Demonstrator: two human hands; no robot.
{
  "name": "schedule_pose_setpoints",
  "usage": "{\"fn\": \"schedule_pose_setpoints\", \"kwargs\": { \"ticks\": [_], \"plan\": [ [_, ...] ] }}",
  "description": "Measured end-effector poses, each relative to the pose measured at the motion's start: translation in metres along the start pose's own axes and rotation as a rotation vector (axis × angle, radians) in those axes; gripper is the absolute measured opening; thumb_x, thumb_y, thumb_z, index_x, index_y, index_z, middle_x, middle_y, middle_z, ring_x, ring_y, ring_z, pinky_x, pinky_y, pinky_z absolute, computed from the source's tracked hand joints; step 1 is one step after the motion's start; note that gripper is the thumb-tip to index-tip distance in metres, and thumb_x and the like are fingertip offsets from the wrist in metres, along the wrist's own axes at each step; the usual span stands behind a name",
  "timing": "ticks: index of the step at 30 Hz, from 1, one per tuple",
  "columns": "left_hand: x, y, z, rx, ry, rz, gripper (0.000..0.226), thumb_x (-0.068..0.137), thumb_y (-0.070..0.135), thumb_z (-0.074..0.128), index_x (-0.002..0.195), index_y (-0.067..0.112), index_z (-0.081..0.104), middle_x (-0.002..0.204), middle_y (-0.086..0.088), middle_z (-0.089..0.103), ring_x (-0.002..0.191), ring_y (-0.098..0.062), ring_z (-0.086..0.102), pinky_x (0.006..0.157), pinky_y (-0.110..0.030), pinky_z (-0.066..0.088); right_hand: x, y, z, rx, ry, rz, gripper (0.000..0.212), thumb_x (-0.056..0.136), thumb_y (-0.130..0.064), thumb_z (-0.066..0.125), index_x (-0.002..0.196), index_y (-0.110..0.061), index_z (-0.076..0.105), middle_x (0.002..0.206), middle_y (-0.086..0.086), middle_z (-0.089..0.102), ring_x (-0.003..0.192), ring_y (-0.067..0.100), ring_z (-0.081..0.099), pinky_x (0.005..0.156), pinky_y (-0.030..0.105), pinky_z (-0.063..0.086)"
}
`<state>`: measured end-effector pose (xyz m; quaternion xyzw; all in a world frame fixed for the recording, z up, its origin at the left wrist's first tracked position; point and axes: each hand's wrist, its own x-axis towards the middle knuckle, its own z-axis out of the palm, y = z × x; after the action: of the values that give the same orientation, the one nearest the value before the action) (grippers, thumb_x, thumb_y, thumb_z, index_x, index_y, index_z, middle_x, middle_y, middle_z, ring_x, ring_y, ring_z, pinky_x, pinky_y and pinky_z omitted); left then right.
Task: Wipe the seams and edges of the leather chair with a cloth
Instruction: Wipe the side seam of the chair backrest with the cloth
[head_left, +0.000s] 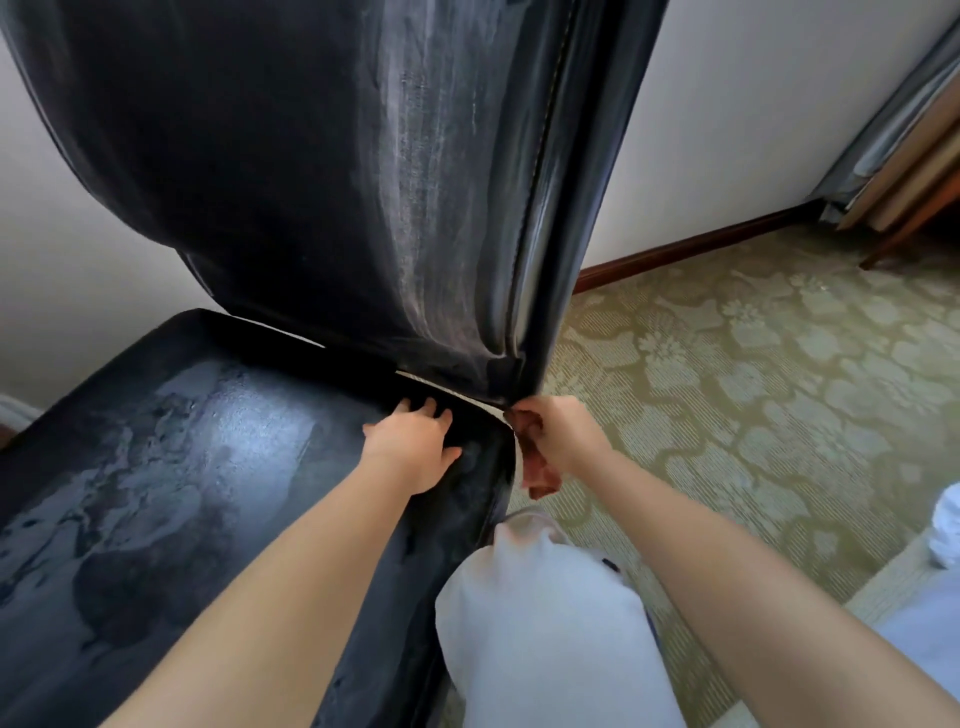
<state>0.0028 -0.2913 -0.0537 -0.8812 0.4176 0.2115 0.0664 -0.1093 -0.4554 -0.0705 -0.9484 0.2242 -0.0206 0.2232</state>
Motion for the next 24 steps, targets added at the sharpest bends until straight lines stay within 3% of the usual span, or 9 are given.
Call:
{"fn": "schedule_pose_setpoints", "kwargs": {
  "ticks": [2, 5, 9, 11, 13, 14, 16, 19, 24],
  "plan": [
    [0.0, 0.0, 0.001, 0.015, -0.013, 0.009, 0.061, 0.098, 0.046, 0.034, 0.151, 0.022, 0.016, 0.159, -0.003, 0.012, 0.145, -0.031, 0.01, 0.108, -0.053, 0.032, -0.012, 0.004, -0.013, -0.09, 0.08, -0.124, 0.038, 0.078, 0.006, 0.053, 0.11, -0.011, 0.066, 0.096, 0.006, 0.069, 0.088, 0.03, 0.063, 0.069, 0.034, 0.052],
    [0.003, 0.0, 0.0, 0.03, -0.041, 0.018, 0.061, 0.098, 0.046, 0.036, 0.15, 0.02, 0.017, 0.158, -0.007, 0.014, 0.144, -0.034, 0.014, 0.11, -0.051, 0.031, -0.028, 0.009, -0.02, -0.191, 0.282, -0.424, 0.032, 0.07, 0.012, 0.061, 0.099, -0.002, 0.066, 0.094, 0.009, 0.067, 0.081, 0.031, 0.063, 0.059, 0.037, 0.056],
    [0.004, 0.001, -0.003, 0.041, -0.044, 0.022, 0.062, 0.097, 0.047, 0.037, 0.15, 0.021, 0.02, 0.157, -0.007, 0.019, 0.142, -0.033, 0.019, 0.108, -0.05, 0.035, -0.022, 0.001, -0.027, -0.356, 0.373, -0.715, 0.047, 0.063, -0.001, 0.074, 0.109, 0.002, 0.063, 0.105, 0.017, 0.064, 0.095, 0.033, 0.062, 0.072, 0.039, 0.057],
    [0.002, 0.0, -0.006, 0.058, -0.029, 0.03, 0.061, 0.096, 0.049, 0.038, 0.149, 0.022, 0.023, 0.155, -0.005, 0.023, 0.141, -0.031, 0.023, 0.107, -0.047, 0.037, -0.01, -0.007, -0.026, -0.429, 0.432, -0.818, 0.029, 0.078, -0.005, 0.06, 0.106, 0.002, 0.066, 0.103, 0.016, 0.066, 0.097, 0.03, 0.06, 0.075, 0.037, 0.057],
    [-0.001, 0.0, -0.009, 0.073, -0.021, 0.047, 0.061, 0.096, 0.05, 0.038, 0.149, 0.023, 0.024, 0.155, -0.003, 0.025, 0.14, -0.029, 0.026, 0.108, -0.042, 0.036, 0.006, -0.007, -0.02, -0.505, 0.477, -0.863, 0.028, 0.092, -0.004, 0.043, 0.102, -0.001, 0.069, 0.1, 0.012, 0.068, 0.097, 0.025, 0.057, 0.076, 0.033, 0.056],
    [-0.003, 0.0, -0.012, 0.079, -0.019, 0.052, 0.061, 0.096, 0.05, 0.037, 0.149, 0.023, 0.024, 0.155, -0.003, 0.025, 0.14, -0.028, 0.027, 0.108, -0.041, 0.036, 0.013, -0.003, -0.015, -0.553, 0.465, -0.892, 0.028, 0.092, -0.004, 0.044, 0.102, -0.001, 0.07, 0.101, 0.012, 0.069, 0.097, 0.025, 0.06, 0.079, 0.033, 0.055],
    [-0.005, 0.0, -0.016, 0.093, -0.005, 0.058, 0.06, 0.096, 0.052, 0.037, 0.149, 0.025, 0.024, 0.155, -0.001, 0.025, 0.14, -0.027, 0.028, 0.106, -0.039, 0.038, 0.022, 0.008, -0.002, -0.659, 0.39, -0.946, 0.028, 0.091, -0.004, 0.045, 0.101, -0.001, 0.071, 0.105, 0.013, 0.069, 0.1, 0.026, 0.064, 0.086, 0.034, 0.053],
    [-0.005, -0.003, -0.018, 0.118, 0.008, 0.059, 0.061, 0.096, 0.055, 0.034, 0.149, 0.029, 0.022, 0.156, 0.003, 0.022, 0.141, -0.024, 0.027, 0.104, -0.038, 0.039, 0.029, 0.024, 0.01, -0.759, 0.305, -0.981, 0.042, 0.096, -0.002, 0.03, 0.1, -0.001, 0.072, 0.108, 0.013, 0.069, 0.104, 0.025, 0.064, 0.092, 0.034, 0.051],
    [0.0, -0.012, -0.018, 0.146, 0.05, 0.058, 0.063, 0.094, 0.061, 0.03, 0.149, 0.034, 0.02, 0.157, 0.007, 0.02, 0.141, -0.019, 0.027, 0.1, -0.036, 0.04, 0.032, 0.022, 0.021, -0.618, 0.283, -0.861, 0.041, 0.095, -0.002, 0.031, 0.098, -0.001, 0.071, 0.105, 0.012, 0.07, 0.1, 0.025, 0.064, 0.094, 0.03, 0.047]
  ]
}}
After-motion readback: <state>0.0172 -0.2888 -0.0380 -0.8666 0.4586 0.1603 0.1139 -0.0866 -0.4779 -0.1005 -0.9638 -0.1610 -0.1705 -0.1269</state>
